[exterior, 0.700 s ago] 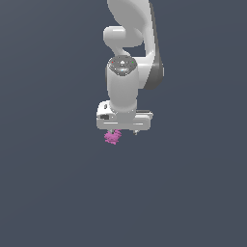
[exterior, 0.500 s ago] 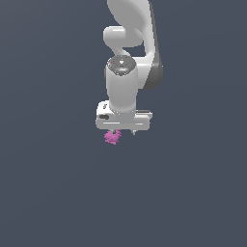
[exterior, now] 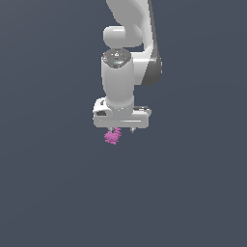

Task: Pick up the object and move it to a goal position.

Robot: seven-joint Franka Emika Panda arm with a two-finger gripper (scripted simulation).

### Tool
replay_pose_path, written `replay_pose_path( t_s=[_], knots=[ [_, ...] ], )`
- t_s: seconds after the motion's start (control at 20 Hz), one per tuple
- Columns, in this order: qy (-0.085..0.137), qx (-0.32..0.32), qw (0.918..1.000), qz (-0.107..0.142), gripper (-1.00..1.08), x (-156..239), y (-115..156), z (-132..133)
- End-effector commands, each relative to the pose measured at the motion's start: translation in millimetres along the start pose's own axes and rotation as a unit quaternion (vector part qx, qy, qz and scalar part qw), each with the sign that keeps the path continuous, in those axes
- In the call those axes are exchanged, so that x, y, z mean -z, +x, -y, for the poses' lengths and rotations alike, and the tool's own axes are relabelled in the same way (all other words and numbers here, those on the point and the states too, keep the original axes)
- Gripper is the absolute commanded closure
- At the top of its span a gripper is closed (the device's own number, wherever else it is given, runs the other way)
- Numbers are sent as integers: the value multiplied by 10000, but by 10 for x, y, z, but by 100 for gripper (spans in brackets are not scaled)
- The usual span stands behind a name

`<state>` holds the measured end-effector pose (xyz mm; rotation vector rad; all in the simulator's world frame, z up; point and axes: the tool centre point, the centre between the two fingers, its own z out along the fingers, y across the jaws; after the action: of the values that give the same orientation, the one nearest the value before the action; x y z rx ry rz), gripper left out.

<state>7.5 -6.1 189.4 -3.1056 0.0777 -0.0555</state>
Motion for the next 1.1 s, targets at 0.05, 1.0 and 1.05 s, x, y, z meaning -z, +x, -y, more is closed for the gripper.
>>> replay_pose_path(
  t_s=[0.05, 1.0, 1.05],
  knots=[
    [78, 65, 9999, -128, -60, 124, 23, 47],
    [326, 995, 9797, -1707, -60, 1647, 65, 558],
    [300, 1059, 9776, -1795, -60, 1728, 53, 589]
  ],
)
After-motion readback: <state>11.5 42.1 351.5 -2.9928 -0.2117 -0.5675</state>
